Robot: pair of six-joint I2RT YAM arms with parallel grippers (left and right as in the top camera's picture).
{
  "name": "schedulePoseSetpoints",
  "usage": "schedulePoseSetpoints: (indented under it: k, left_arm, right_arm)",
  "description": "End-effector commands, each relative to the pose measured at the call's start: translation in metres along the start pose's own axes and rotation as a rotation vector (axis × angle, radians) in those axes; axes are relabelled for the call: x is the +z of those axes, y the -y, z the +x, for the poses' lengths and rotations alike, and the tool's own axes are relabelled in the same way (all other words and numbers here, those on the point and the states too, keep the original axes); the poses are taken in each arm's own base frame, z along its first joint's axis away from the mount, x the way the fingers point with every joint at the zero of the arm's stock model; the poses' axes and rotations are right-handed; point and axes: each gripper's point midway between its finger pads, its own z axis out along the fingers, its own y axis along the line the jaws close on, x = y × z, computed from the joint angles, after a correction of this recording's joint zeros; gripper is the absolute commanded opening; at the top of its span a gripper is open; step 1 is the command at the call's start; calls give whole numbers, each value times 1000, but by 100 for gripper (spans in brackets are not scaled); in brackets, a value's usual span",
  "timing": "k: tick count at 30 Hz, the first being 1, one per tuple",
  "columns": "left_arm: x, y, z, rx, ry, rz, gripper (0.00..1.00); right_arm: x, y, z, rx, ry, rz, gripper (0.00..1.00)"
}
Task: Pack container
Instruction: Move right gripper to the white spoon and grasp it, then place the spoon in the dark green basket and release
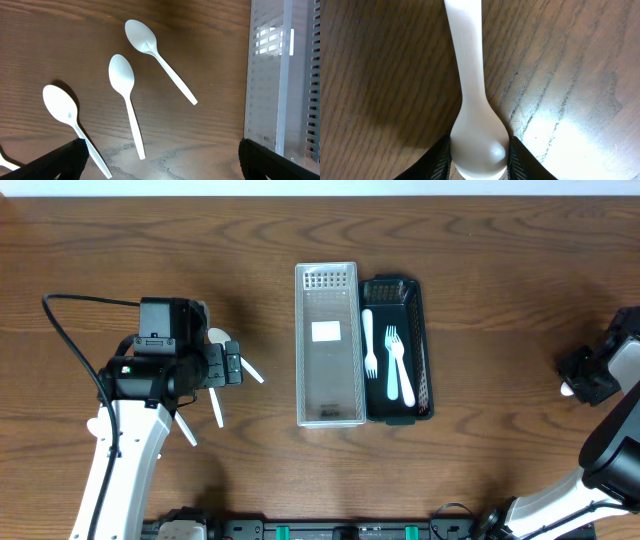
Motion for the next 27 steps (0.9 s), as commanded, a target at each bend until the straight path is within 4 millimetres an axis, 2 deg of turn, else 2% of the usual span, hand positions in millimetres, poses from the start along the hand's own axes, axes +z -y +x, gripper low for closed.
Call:
schedulePoseSetpoints:
  k: [1,3,5,9,12,16,19,21,22,24,27]
  left_arm:
    - [-2,2,-4,-5,7,7,98]
    - [-2,2,-4,-5,6,7,98]
    - [-2,2,-4,-5,6,7,98]
    - [-2,2,-4,-5,7,7,98]
    - [-2,2,-4,-5,7,7,98]
    - [-2,2,-4,-5,7,7,98]
    - [-2,2,-4,-5,7,7,98]
    - [-2,2,-4,-5,7,7,98]
    - [-2,2,-4,-5,7,7,98]
    - [-2,2,-4,-5,7,7,98]
    - [-2,2,-4,-5,6,7,98]
  right_arm:
    - [14,0,27,-17,-90,0,7]
    - [11,-7,29,-34,-92,-16,1]
    - [5,-15,31,-63,-80,-27,1]
    - [-23,-41,30,-156,-12,-77,1]
    - [-58,-65,31,-228,63,-136,1]
    - [-119,-101,44,-357,176,-245,1]
    - [-164,-130,72,-494,236,-347,2]
    - [-183,-144,94,-571,247,-396,3]
    - [-192,-152,112,-622,238,-430,3]
    - [-200,-164,142,-705,205,-473,3]
    - [-201,-177,184,-820,157,-489,4]
